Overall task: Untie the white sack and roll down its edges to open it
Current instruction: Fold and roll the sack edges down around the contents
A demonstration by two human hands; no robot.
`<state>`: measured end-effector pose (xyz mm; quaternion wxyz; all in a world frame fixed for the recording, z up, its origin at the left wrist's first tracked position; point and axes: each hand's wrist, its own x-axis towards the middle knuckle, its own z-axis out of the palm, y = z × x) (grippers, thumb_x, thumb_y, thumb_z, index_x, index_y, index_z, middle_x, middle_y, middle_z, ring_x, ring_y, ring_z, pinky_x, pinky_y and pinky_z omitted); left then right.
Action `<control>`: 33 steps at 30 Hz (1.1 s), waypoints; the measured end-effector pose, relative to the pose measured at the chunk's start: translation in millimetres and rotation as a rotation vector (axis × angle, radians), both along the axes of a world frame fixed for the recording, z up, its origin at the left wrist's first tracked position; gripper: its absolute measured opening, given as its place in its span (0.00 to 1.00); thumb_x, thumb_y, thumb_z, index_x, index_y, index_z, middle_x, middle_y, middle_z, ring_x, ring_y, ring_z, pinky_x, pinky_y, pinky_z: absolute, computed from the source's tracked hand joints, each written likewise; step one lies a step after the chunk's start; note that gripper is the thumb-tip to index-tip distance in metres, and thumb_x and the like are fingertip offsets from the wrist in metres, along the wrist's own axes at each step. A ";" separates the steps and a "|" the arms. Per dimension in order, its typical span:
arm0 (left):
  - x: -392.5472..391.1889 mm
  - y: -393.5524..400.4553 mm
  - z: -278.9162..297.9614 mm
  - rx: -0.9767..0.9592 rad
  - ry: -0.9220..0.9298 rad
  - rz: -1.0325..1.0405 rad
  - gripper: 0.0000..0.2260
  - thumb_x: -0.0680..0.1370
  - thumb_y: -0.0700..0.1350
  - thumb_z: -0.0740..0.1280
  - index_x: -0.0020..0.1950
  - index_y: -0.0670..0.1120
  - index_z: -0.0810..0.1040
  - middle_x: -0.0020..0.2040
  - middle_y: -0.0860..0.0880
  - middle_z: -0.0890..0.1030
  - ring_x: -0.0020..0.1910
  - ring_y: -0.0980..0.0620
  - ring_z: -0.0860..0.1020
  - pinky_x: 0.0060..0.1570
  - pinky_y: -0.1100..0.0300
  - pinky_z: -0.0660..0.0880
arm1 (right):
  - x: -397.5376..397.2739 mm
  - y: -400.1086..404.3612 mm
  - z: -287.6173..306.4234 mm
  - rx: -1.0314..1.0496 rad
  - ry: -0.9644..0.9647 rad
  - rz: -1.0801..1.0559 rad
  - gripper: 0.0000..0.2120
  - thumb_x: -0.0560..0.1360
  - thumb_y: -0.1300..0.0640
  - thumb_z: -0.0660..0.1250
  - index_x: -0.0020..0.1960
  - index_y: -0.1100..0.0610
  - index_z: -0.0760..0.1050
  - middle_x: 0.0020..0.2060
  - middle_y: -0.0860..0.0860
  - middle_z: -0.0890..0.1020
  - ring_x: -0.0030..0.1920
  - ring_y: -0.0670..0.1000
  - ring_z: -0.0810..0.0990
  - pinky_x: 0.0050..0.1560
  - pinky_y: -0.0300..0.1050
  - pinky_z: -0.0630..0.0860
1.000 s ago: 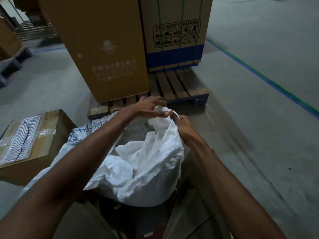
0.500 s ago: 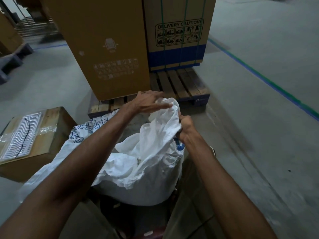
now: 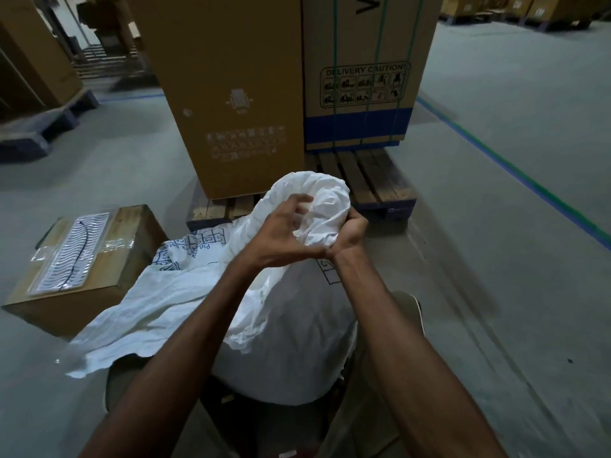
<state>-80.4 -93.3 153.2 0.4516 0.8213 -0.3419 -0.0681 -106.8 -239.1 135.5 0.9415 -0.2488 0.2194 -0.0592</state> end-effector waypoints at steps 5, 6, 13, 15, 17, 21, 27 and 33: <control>6.9 13.3 1.1 0.088 -0.034 0.142 0.24 0.63 0.42 0.82 0.55 0.48 0.77 0.47 0.52 0.81 0.45 0.53 0.80 0.40 0.63 0.80 | -7.3 1.1 9.2 -0.250 -0.060 0.032 0.39 0.75 0.29 0.62 0.71 0.59 0.75 0.62 0.65 0.82 0.62 0.67 0.81 0.62 0.68 0.77; 6.7 14.1 1.0 0.073 -0.125 0.185 0.19 0.63 0.38 0.80 0.50 0.46 0.78 0.42 0.52 0.79 0.41 0.54 0.78 0.37 0.66 0.77 | -9.2 2.3 16.7 -0.401 -0.024 0.041 0.40 0.73 0.28 0.64 0.71 0.58 0.76 0.61 0.62 0.83 0.61 0.65 0.82 0.62 0.65 0.79; -3.5 7.4 -3.6 0.174 -0.689 0.231 0.10 0.64 0.29 0.69 0.38 0.43 0.77 0.37 0.46 0.75 0.30 0.46 0.74 0.27 0.52 0.75 | -15.3 17.8 26.7 -1.270 0.154 -0.228 0.34 0.70 0.62 0.75 0.67 0.49 0.59 0.67 0.56 0.68 0.62 0.53 0.75 0.50 0.44 0.82; -4.0 6.8 -3.4 0.156 -0.711 0.228 0.10 0.64 0.29 0.68 0.37 0.43 0.76 0.36 0.47 0.75 0.31 0.45 0.73 0.27 0.51 0.75 | -23.9 16.8 21.3 -1.695 -0.093 -0.379 0.32 0.67 0.67 0.67 0.67 0.50 0.64 0.67 0.51 0.67 0.64 0.51 0.69 0.59 0.49 0.78; -3.6 9.7 -1.6 0.115 -0.698 0.259 0.09 0.66 0.30 0.71 0.38 0.43 0.77 0.37 0.47 0.76 0.31 0.47 0.74 0.28 0.51 0.75 | -30.2 5.6 17.7 -1.885 -0.257 -0.114 0.27 0.67 0.62 0.63 0.65 0.49 0.73 0.71 0.47 0.69 0.68 0.53 0.65 0.67 0.56 0.70; 0.9 17.3 -1.2 0.078 -0.630 0.277 0.09 0.67 0.32 0.73 0.42 0.42 0.77 0.40 0.45 0.79 0.33 0.46 0.76 0.32 0.51 0.77 | -43.7 -20.3 26.2 -1.950 -0.215 0.530 0.26 0.73 0.42 0.64 0.71 0.42 0.72 0.77 0.42 0.62 0.71 0.53 0.56 0.69 0.56 0.64; 10.0 21.2 -0.8 0.051 -0.634 0.242 0.12 0.66 0.30 0.73 0.42 0.42 0.74 0.40 0.45 0.77 0.33 0.46 0.75 0.31 0.47 0.76 | -25.3 -20.1 33.3 -2.697 -0.281 0.162 0.22 0.65 0.45 0.80 0.57 0.49 0.83 0.51 0.45 0.85 0.55 0.54 0.71 0.56 0.54 0.66; 1.6 38.9 -29.2 -0.096 -0.348 0.218 0.31 0.63 0.47 0.80 0.62 0.49 0.73 0.56 0.50 0.77 0.51 0.52 0.76 0.46 0.63 0.77 | -10.2 -24.1 1.0 -2.510 -0.451 -0.187 0.10 0.62 0.67 0.76 0.36 0.58 0.76 0.31 0.52 0.78 0.29 0.54 0.75 0.31 0.45 0.73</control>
